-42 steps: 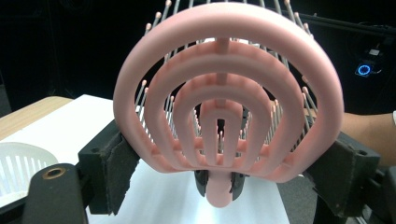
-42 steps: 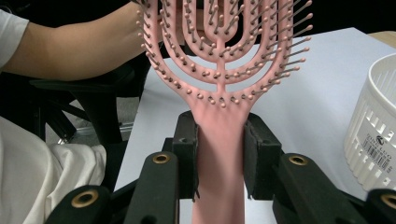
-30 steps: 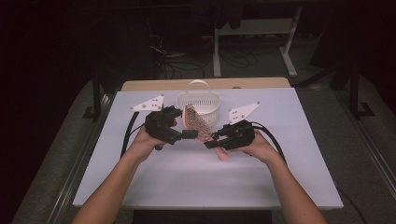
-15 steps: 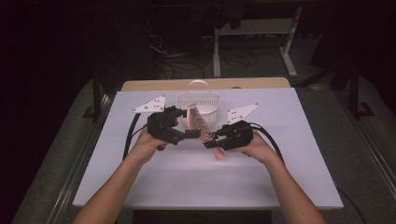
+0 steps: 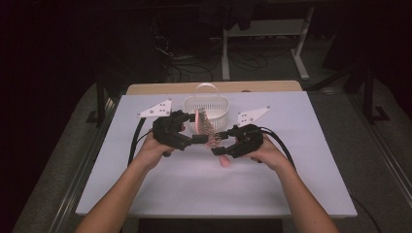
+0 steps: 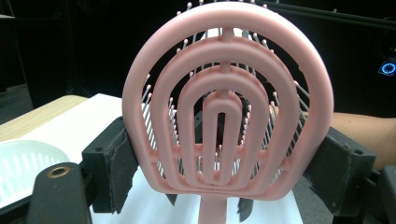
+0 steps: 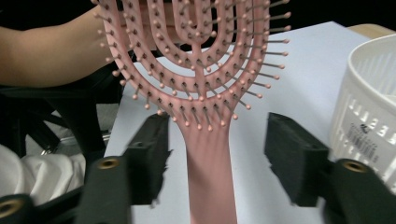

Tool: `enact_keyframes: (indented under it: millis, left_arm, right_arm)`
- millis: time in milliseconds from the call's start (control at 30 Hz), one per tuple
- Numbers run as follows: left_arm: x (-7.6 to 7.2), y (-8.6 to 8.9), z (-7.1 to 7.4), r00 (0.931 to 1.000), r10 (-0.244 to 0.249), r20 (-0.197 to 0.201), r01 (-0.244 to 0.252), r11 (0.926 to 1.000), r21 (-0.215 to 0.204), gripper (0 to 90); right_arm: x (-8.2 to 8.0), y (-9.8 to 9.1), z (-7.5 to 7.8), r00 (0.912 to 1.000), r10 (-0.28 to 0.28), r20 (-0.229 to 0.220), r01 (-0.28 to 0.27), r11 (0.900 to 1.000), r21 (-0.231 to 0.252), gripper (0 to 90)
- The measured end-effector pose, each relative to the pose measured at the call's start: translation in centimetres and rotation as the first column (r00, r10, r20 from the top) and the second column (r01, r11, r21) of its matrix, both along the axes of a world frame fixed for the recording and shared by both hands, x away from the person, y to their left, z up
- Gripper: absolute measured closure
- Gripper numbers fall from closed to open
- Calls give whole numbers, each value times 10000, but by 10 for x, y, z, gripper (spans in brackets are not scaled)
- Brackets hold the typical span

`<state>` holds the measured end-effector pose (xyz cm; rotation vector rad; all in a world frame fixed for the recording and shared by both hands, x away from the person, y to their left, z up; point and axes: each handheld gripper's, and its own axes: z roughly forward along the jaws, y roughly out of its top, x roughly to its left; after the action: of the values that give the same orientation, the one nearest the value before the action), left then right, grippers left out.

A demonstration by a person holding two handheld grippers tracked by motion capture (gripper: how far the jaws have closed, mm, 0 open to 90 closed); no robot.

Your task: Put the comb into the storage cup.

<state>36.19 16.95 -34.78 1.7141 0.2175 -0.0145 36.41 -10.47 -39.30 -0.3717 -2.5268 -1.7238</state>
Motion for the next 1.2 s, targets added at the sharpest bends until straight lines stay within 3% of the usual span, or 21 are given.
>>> enact_keyframes:
  millis: [467, 733, 900, 1100, 1200]
  left_arm:
    - [3, 10, 3, 9984, 553, 121, -556, 9982, 217, 196]
    - [4, 18, 5, 9958, 888, 231, -893, 9958, 216, 197]
    - [5, 24, 7, 9937, 1082, 285, -1087, 9939, 163, 197]
    - [6, 30, 9, 9913, 1278, 321, -1281, 9917, 73, 197]
    - [7, 32, 10, 9900, 1372, 331, -1375, 9905, 54, 197]
  right_arm:
    - [-2, -11, 2, 9967, -793, -176, 788, 9966, -244, 196]
    - [-4, -21, -3, 9881, -1519, -249, 1506, 9874, -494, 120]
    - [-8, -27, -7, 9779, -2081, -198, 2054, 9743, -925, 28]
    - [-15, -38, -12, 9537, -3008, 54, 2984, 9436, -1438, 1]
    - [-20, -45, -16, 9414, -3371, 111, 3351, 9309, -1455, 1]
